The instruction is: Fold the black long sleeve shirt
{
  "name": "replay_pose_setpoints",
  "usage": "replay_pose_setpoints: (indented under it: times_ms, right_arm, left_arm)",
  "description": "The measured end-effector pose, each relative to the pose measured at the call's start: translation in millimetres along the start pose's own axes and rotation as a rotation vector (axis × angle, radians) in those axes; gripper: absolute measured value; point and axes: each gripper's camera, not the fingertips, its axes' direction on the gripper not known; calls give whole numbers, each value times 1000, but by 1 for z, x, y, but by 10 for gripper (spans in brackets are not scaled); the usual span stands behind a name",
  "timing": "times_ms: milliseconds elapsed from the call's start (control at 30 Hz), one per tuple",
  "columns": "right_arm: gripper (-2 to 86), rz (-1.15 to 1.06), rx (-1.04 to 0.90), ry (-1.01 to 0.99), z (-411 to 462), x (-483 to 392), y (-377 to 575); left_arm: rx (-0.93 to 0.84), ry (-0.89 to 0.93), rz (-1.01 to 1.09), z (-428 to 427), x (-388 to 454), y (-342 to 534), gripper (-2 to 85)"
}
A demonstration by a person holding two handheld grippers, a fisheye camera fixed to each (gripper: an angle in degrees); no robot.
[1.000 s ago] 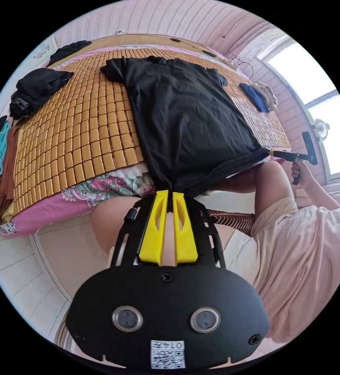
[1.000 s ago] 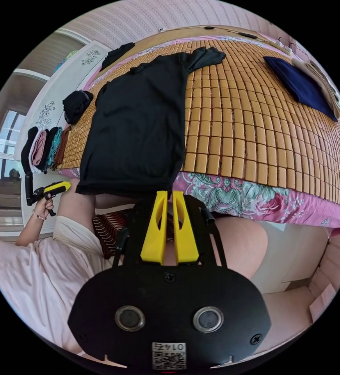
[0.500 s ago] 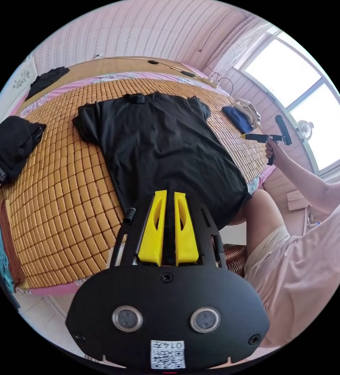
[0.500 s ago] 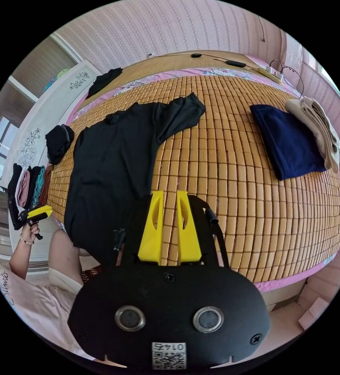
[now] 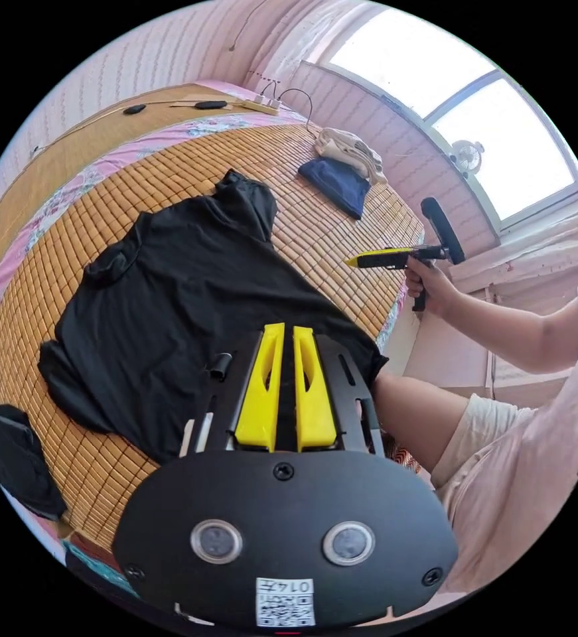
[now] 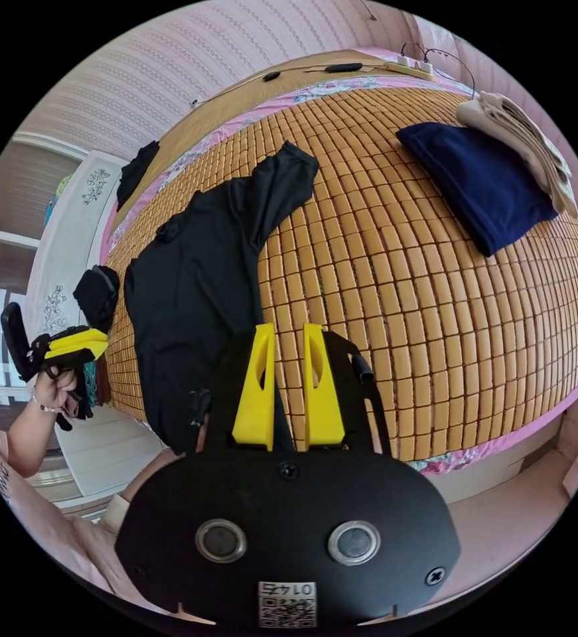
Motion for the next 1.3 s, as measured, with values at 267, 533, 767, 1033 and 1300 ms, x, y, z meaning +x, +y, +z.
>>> replay_pose_setpoints:
  times_ms: [267, 533, 767, 1033, 1300]
  right_arm:
    - [75, 83, 146, -42, 32, 41, -27]
    - [84, 33, 218, -103, 54, 62, -82]
    - [83, 36, 228, -101, 58, 78, -77]
    - [84, -48, 270, -253, 49, 90, -45]
    - [85, -82, 148, -170, 51, 88, -18]
  left_arm:
    - [53, -90, 97, 76, -42, -189, 42]
    - [69, -193, 75, 141, -69, -351, 58]
    - [-104, -269, 122, 201, -84, -403, 2]
    - [139, 74, 400, 135, -28, -321, -10]
    - [-19, 23, 334, 182, -18, -248, -10]
